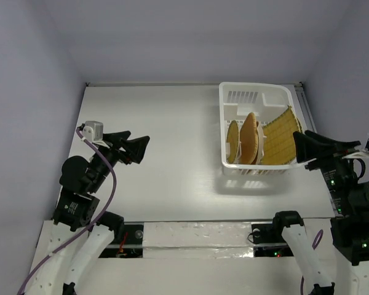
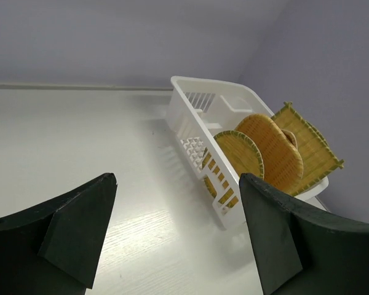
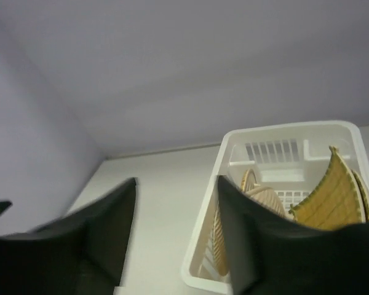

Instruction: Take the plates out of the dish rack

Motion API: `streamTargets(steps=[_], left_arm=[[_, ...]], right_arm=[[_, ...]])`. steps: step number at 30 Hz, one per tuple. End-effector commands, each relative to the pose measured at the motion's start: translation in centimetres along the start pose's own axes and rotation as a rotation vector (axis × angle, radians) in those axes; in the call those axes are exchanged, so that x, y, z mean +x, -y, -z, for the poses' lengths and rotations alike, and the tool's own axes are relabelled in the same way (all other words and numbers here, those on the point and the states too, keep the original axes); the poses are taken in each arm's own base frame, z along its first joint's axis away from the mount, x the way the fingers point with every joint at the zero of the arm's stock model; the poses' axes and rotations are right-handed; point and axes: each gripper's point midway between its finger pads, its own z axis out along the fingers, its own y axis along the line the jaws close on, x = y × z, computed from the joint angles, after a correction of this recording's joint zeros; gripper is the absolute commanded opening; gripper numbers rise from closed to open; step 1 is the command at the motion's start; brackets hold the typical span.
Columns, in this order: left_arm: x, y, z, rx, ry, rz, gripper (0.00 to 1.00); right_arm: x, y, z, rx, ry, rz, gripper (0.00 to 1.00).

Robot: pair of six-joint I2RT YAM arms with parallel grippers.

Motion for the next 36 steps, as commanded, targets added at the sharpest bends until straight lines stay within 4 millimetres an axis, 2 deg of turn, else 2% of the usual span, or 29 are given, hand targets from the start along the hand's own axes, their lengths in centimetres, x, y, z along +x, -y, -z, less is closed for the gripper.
streamTargets(steps=[1,2,4,8,10,11,14,15,17,18,19,20,21,22,23,24,26,28,29,31,32,33,36], left_arm=[[-1.2,0.7,0.0,0.022,0.025,-0.021,0.78],[-0.9,0.6,0.1,0.019,0.019,-0.024,0.78],[-0.3,0.2,0.2,0.003,-0.002,-0.027,0.75],[0.7,-0.2,0.4,-0.002,-0.028,-0.026,0.6],[1.6,-0.7,0.4,-0.022,-0.054,-0.021,0.41],[1.9,-1.0,0.4,-0.034,-0.066,-0.017,0.25],[3.5,-2.5,0.5,-0.107,-0.117,0.001,0.03],[4.4,-3.2,0.6,-0.136,-0.143,0.015,0.0],[5.0,-3.8,0.6,-0.172,-0.152,0.038,0.0],[5.2,-3.9,0.5,-0.167,-0.152,0.044,0.0],[5.3,-3.9,0.5,-0.168,-0.155,0.048,0.0],[5.5,-4.1,0.4,-0.179,-0.16,0.051,0.0],[6.2,-4.5,0.2,-0.194,-0.176,0.059,0.0],[6.3,-4.5,0.1,-0.186,-0.178,0.06,0.0],[6.6,-4.4,0.0,-0.177,-0.187,0.06,0.0],[7.0,-4.5,-0.2,-0.175,-0.196,0.061,0.03],[7.1,-4.3,-0.5,-0.158,-0.196,0.058,0.05],[7.1,-4.2,-0.6,-0.143,-0.193,0.051,0.07],[7.2,-4.2,-0.6,-0.141,-0.196,0.052,0.1],[7.3,-4.3,-0.5,-0.148,-0.194,0.051,0.17],[7.3,-4.4,-0.5,-0.152,-0.192,0.052,0.21],[7.4,-4.5,-0.4,-0.154,-0.193,0.052,0.29],[7.2,-4.4,-0.3,-0.153,-0.183,0.047,0.4]], right_arm=[[-1.1,-4.4,-0.8,-0.226,-0.008,-0.021,0.45],[-0.7,-4.6,-1.2,-0.242,-0.028,-0.024,0.21],[-0.1,-5.2,-1.6,-0.287,-0.067,-0.026,0.02],[0.7,-6.7,-2.8,-0.382,-0.127,-0.07,0.0],[1.0,-7.3,-3.2,-0.415,-0.149,-0.095,0.0],[1.4,-7.0,-4.0,-0.401,-0.168,-0.104,0.0],[2.5,-6.7,-5.4,-0.355,-0.205,-0.107,0.0],[3.9,-6.4,-6.8,-0.324,-0.249,-0.098,0.0],[6.0,-6.7,-7.8,-0.265,-0.32,-0.083,0.0],[8.2,-6.5,-9.3,-0.221,-0.379,-0.054,0.0],[9.5,-6.1,-9.7,-0.152,-0.406,-0.027,0.0],[10.3,-5.1,-10.5,-0.093,-0.419,-0.005,0.0],[11.3,-5.6,-10.6,-0.084,-0.445,0.014,0.0],[13.4,-5.0,-11.1,-0.037,-0.502,0.053,0.0],[13.9,-3.7,-11.6,0.047,-0.497,0.088,0.0],[14.6,-3.5,-11.7,0.076,-0.51,0.111,0.0],[16.8,-1.7,-12.2,0.187,-0.56,0.182,0.0],[18.2,-0.8,-12.2,0.247,-0.598,0.22,0.0],[19.2,0.0,-12.5,0.294,-0.613,0.249,0.02],[20.3,0.1,-12.7,0.311,-0.629,0.265,0.15],[20.5,0.4,-12.8,0.329,-0.625,0.271,0.29],[21.0,0.5,-13.0,0.343,-0.633,0.279,0.35],[22.2,1.2,-13.3,0.391,-0.652,0.306,0.49]])
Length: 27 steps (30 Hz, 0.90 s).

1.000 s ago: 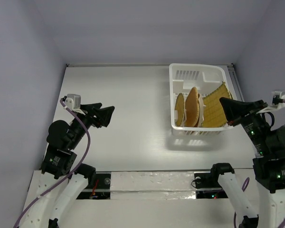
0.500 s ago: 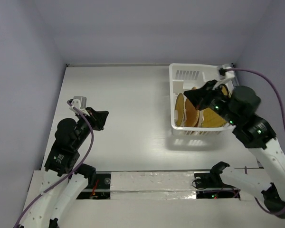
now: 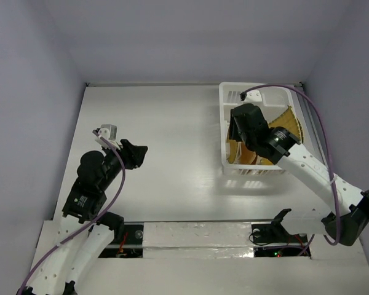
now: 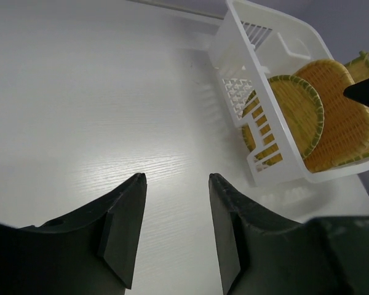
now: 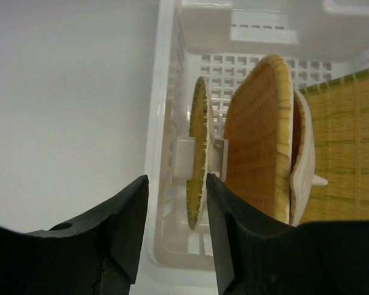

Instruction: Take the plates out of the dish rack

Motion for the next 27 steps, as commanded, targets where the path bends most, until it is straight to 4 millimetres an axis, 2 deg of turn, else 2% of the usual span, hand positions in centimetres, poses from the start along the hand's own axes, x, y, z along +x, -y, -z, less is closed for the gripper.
streamTargets(steps=[1,7,16,22,27], left_arm=[[-1.1,0.7,0.1,0.031,0.055,-0.006,0.42],[-1.3,0.8,0.5,0.04,0.069,-0.007,0.47],[-1.5,1.5,0.9,0.077,0.08,-0.012,0.48],[-1.5,1.6,1.0,0.08,0.082,-0.013,0.48],[-1.7,1.6,1.1,0.082,0.089,-0.013,0.48]], right_arm=[[-1.2,1.0,-0.3,0.106,0.04,-0.018,0.49],[0.9,1.6,-3.0,0.233,-0.038,0.054,0.49],[2.1,2.6,-4.2,0.332,-0.052,0.077,0.41],[3.6,2.4,-5.4,0.341,-0.072,0.108,0.33],[3.7,2.6,-5.9,0.367,-0.071,0.125,0.28]])
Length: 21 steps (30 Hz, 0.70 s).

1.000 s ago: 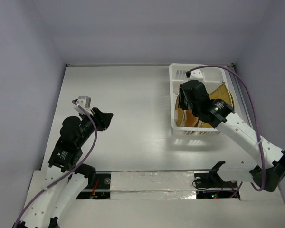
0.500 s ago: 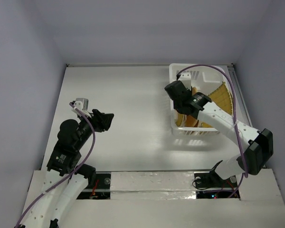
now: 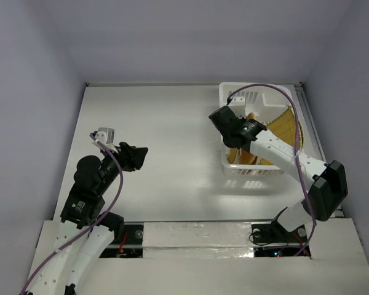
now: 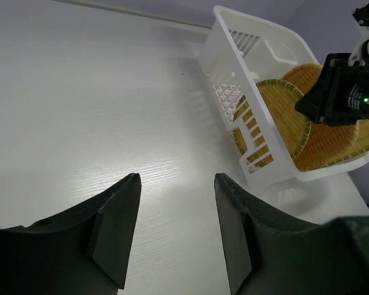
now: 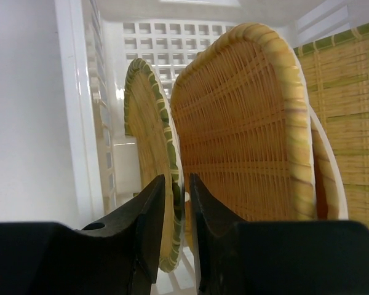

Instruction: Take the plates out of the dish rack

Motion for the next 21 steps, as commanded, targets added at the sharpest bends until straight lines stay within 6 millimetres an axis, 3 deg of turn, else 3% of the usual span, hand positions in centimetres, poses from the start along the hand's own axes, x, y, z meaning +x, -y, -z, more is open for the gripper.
streamTargets(steps=[1,11,21], left_arm=[[-1.2,0.9,0.1,0.042,0.051,-0.01,0.49],[-1.2,1.0,0.1,0.049,0.05,-0.01,0.49],[-1.3,1.2,0.2,0.059,0.057,-0.012,0.5]], right_arm=[[-1.0,0.2,-0.2,0.038,0.044,-0.023,0.27],[-1.8,1.3,0.1,0.088,0.066,0.02,0.01],[-4.0,3.0,2.0,0.112,0.116,0.031,0.0]])
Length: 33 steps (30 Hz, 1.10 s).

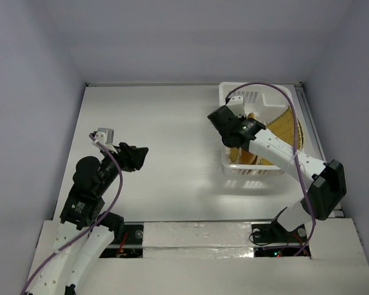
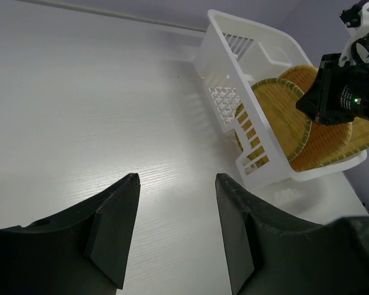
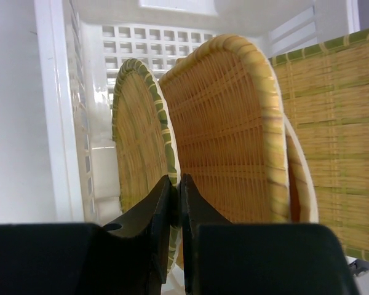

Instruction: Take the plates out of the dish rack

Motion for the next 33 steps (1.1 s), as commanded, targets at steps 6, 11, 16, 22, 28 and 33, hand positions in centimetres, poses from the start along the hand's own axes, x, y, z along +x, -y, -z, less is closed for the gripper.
streamTargets(steps=[6,11,16,22,28,33], left_arm=[[-0.9,0.9,0.0,0.043,0.039,-0.009,0.51],[-0.8,1.0,-0.1,0.05,0.039,-0.008,0.52],[-0.8,0.9,-0.1,0.049,0.038,-0.008,0.52],[-1.0,0.9,0.1,0.044,0.047,-0.007,0.52],[-1.3,0.4,0.3,0.012,0.059,-0.006,0.52],[-1.8,-0.3,0.5,-0.035,0.077,0.001,0.51]], right_arm=[[-5.2,3.7,3.2,0.087,0.137,-0.07,0.0],[-8.2,5.8,5.6,0.096,0.204,-0.127,0.0],[-11.5,9.3,9.1,0.123,0.296,-0.207,0.0],[-15.7,8.4,13.1,-0.044,0.417,-0.32,0.0],[-18.5,-1.7,14.0,-0.452,0.485,-0.425,0.0],[-19.1,-11.1,14.1,-0.731,0.45,-0.517,0.0]])
